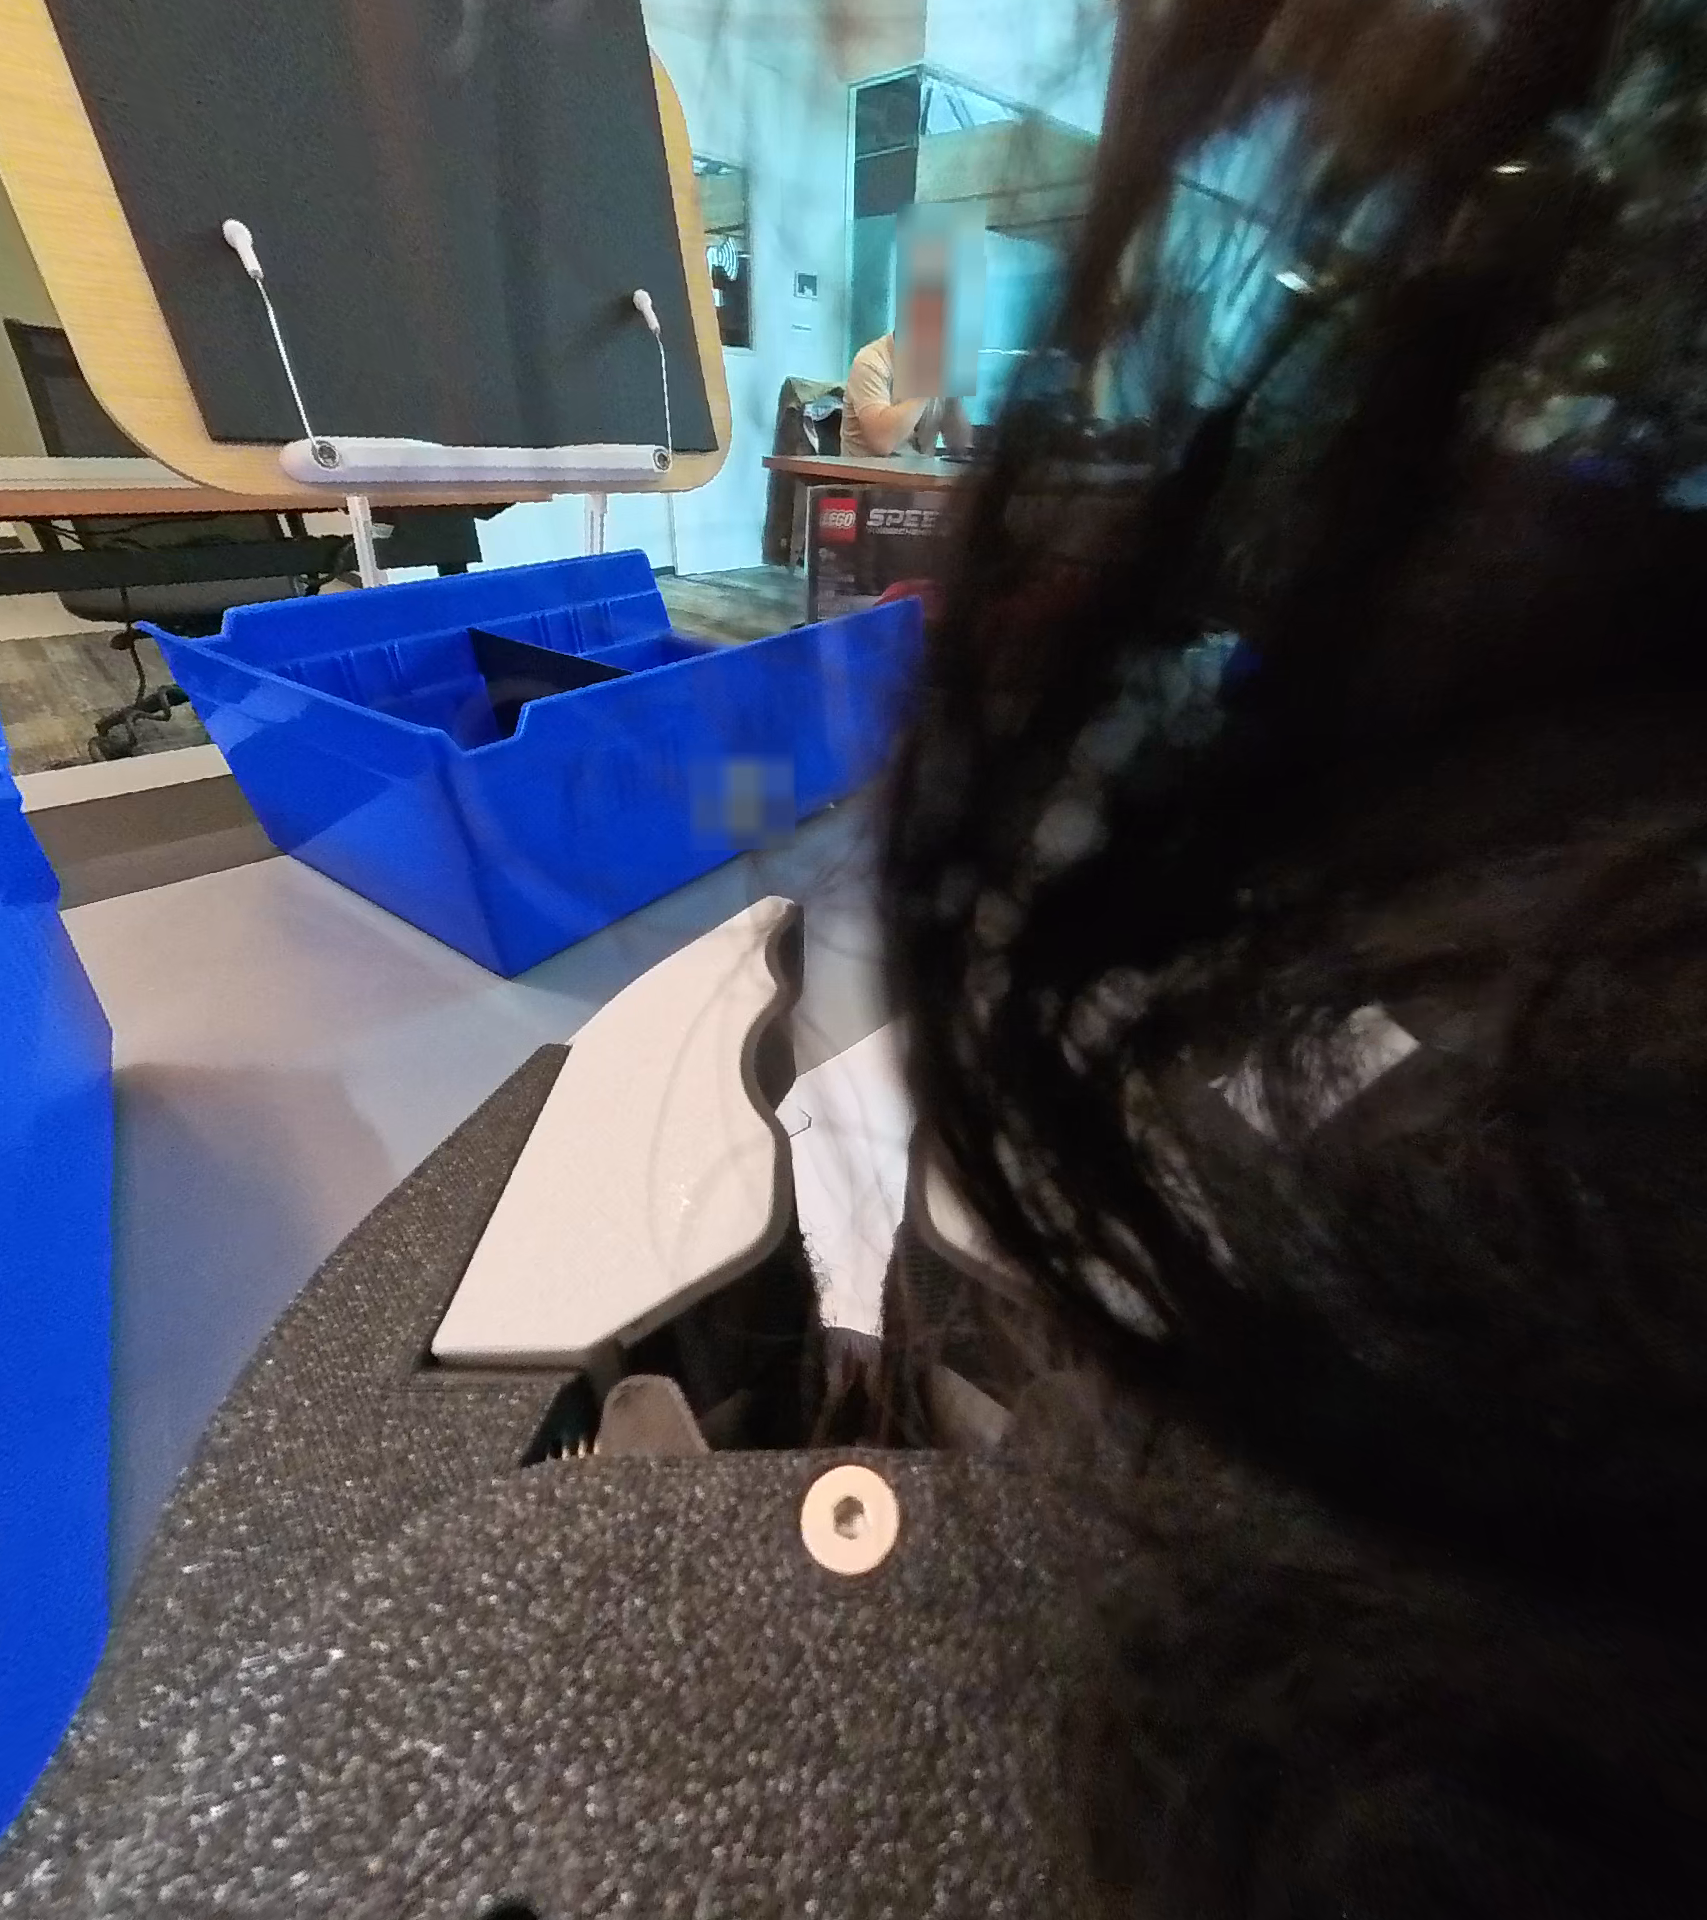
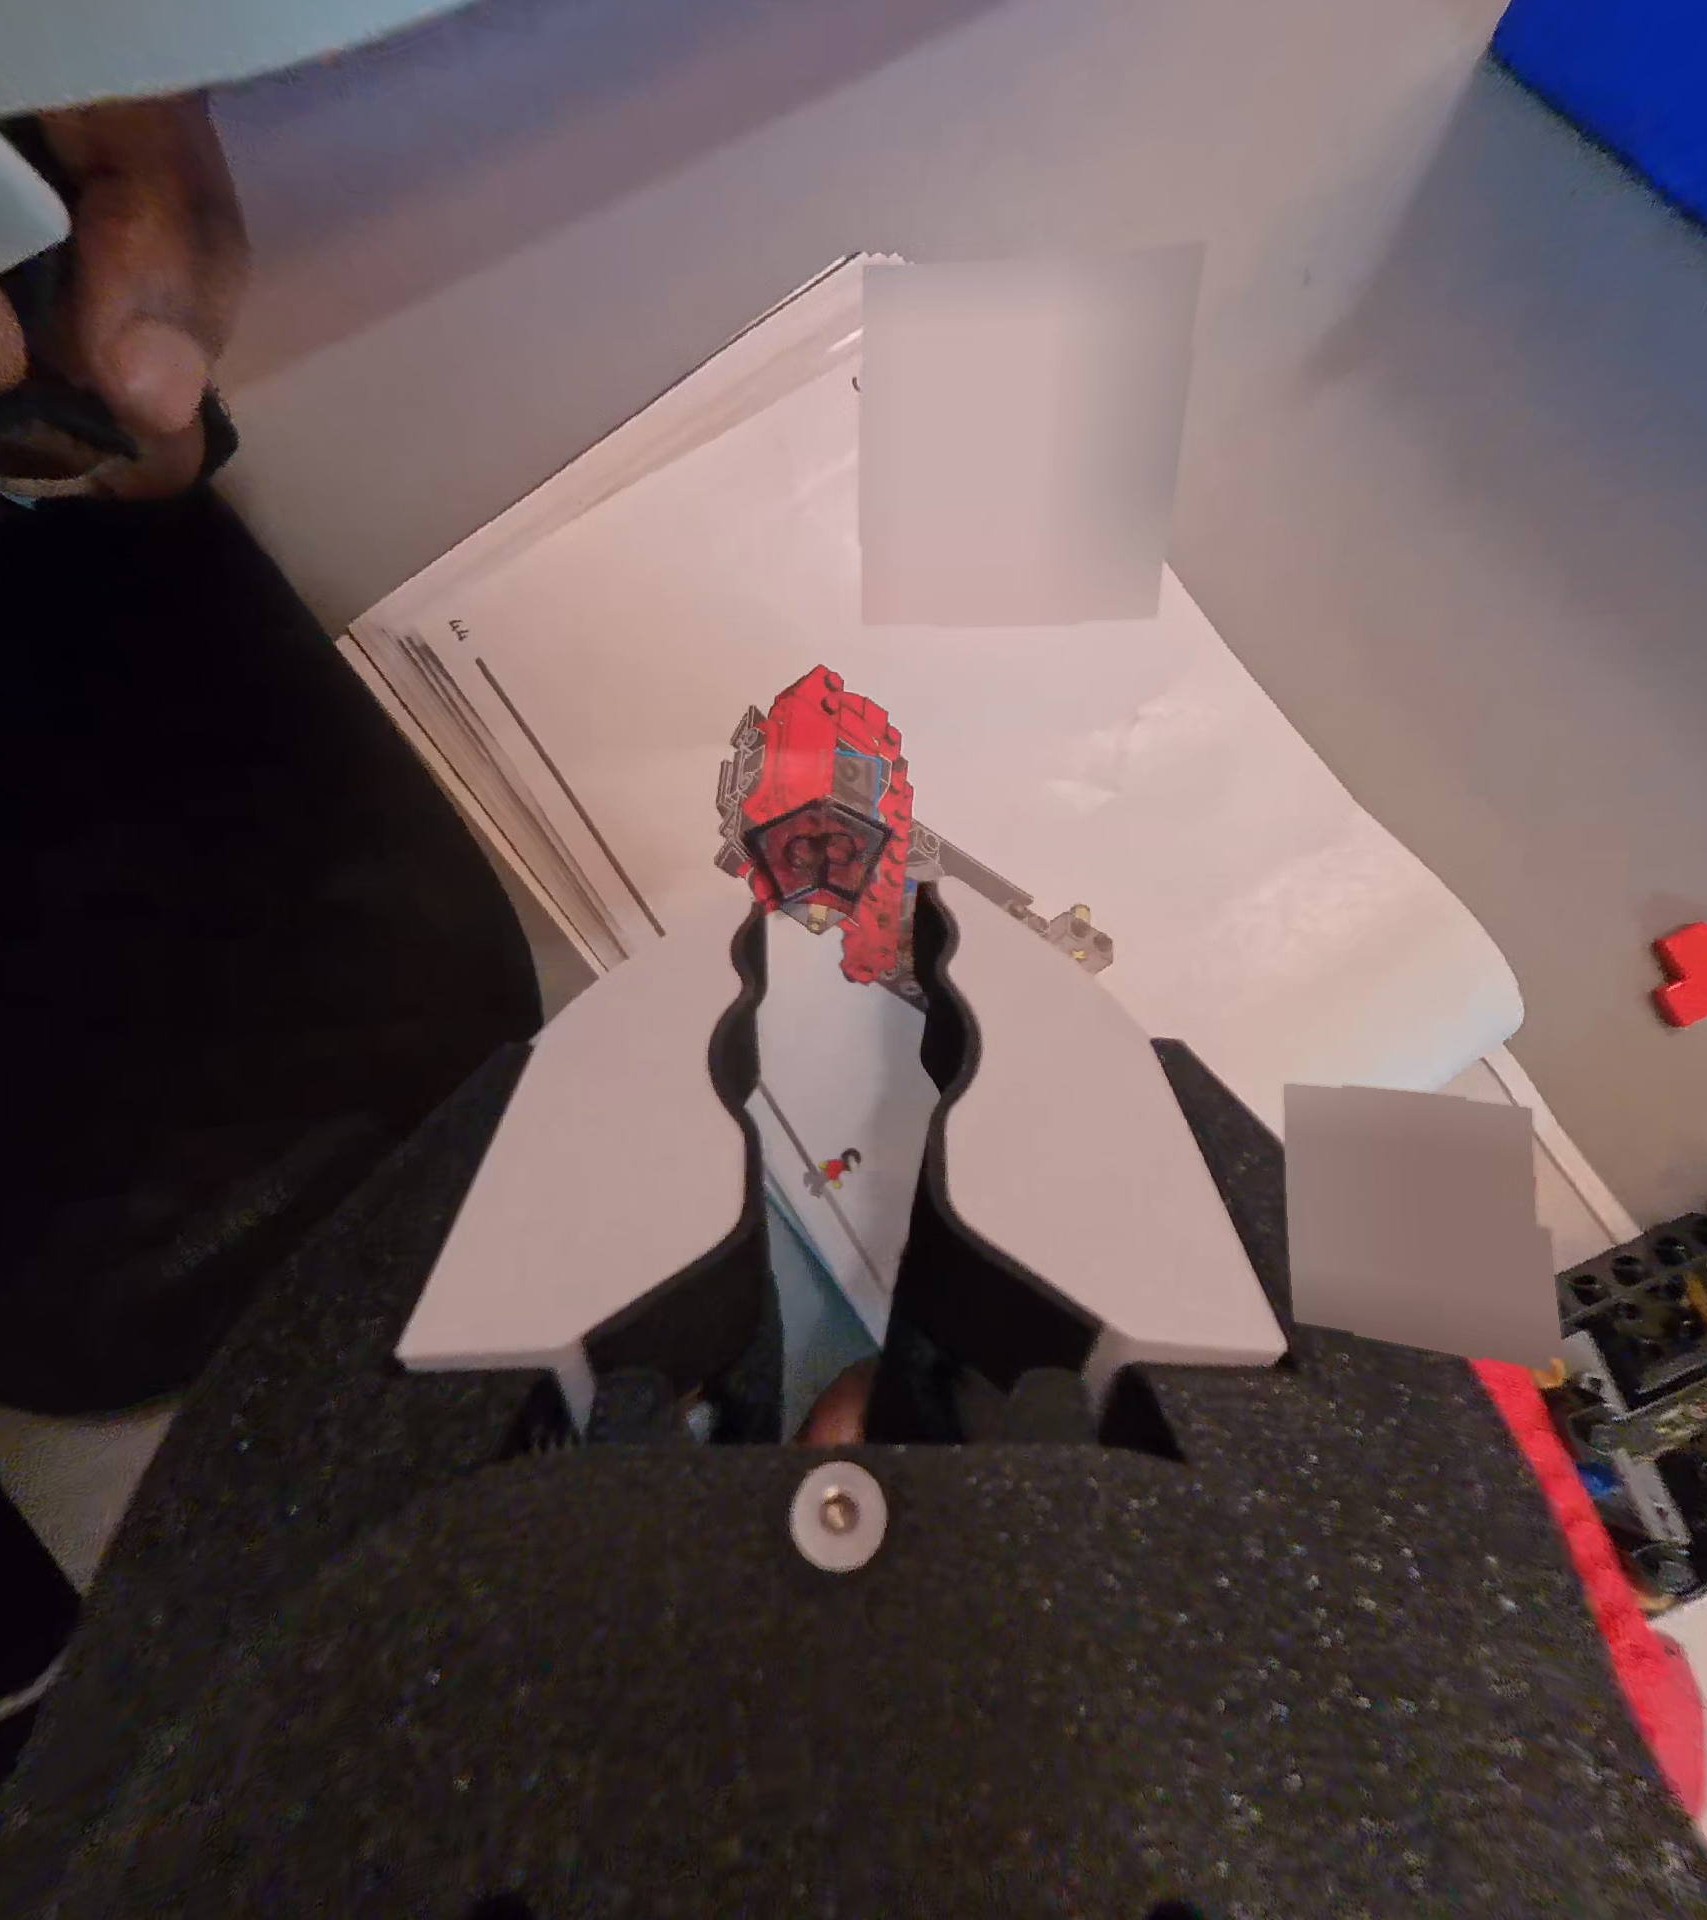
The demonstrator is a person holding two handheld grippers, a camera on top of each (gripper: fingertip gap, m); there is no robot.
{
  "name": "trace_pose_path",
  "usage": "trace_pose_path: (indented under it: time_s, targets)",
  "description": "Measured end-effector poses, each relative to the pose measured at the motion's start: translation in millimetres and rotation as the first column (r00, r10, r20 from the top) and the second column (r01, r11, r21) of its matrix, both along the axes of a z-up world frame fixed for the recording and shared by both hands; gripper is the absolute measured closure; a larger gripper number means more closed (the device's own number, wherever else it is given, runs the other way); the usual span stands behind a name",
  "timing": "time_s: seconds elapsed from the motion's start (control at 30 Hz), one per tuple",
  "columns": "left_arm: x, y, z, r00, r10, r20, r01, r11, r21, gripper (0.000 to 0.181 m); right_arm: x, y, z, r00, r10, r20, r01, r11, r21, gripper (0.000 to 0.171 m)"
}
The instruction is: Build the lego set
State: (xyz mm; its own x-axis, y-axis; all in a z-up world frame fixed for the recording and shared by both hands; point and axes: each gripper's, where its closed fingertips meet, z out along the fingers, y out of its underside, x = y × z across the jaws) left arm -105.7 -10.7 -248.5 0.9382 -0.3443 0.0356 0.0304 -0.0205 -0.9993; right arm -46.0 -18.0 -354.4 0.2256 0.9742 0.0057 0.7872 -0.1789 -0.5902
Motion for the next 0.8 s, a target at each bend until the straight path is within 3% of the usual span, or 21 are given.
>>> trace_pose_path:
  time_s: [0.1, 0.2, 0.3, 0.43, 0.6, 0.8]
  targets:
    - [0, 0, 0, 1.000, 0.000, -0.001, 0.000, 1.000, 0.001, 0.165, 4, 3, 5, 0.996, 0.091, 0.013, -0.091, 0.996, 0.008, 0.145]
    - [0, 0, 0, 1.000, 0.000, 0.000, 0.000, 1.000, 0.002, 0.165, 5, -4, 7, 0.952, 0.306, 0.008, -0.306, 0.952, -0.027, 0.146]
    - [0, 0, 0, 1.000, 0.000, 0.000, 0.000, 1.000, 0.002, 0.165, 9, -11, 10, 0.833, 0.553, 0.011, -0.552, 0.833, -0.039, 0.137]
    - [0, 0, 0, 1.000, 0.003, -0.002, -0.003, 1.000, 0.001, 0.165, 3, -1, 9, 0.629, 0.774, 0.067, -0.777, 0.628, 0.042, 0.140]
    - [0, 0, 0, 1.000, 0.006, -0.005, -0.006, 1.000, -0.002, 0.165, -12, 3, 4, 0.499, 0.865, 0.050, -0.867, 0.499, 0.011, 0.148]
    - [1, 0, -1, 1.000, 0.002, -0.007, -0.002, 1.000, -0.003, 0.165, -5, 3, -4, 0.495, 0.866, 0.064, -0.868, 0.497, -0.004, 0.154]
